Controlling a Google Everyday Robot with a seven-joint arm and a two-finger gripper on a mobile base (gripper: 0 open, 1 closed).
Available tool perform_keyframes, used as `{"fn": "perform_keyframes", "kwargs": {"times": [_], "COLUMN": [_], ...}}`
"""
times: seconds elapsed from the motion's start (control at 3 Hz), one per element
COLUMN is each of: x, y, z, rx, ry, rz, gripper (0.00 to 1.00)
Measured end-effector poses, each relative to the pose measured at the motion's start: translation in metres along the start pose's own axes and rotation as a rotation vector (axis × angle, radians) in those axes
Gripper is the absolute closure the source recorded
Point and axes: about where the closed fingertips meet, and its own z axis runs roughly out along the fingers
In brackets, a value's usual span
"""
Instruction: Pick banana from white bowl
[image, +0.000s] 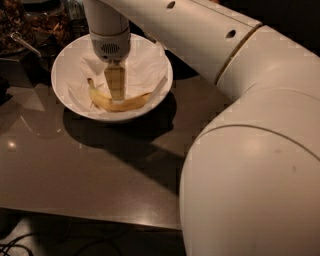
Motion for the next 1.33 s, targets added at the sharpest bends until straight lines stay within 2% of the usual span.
{"fn": "perform_keyframes", "kwargs": {"times": [1.33], "x": [0.002], "y": [0.000], "z": [0.061], "rx": [-0.161], "ry": [-0.038], "rz": [0.029], "gripper": [0.33]}}
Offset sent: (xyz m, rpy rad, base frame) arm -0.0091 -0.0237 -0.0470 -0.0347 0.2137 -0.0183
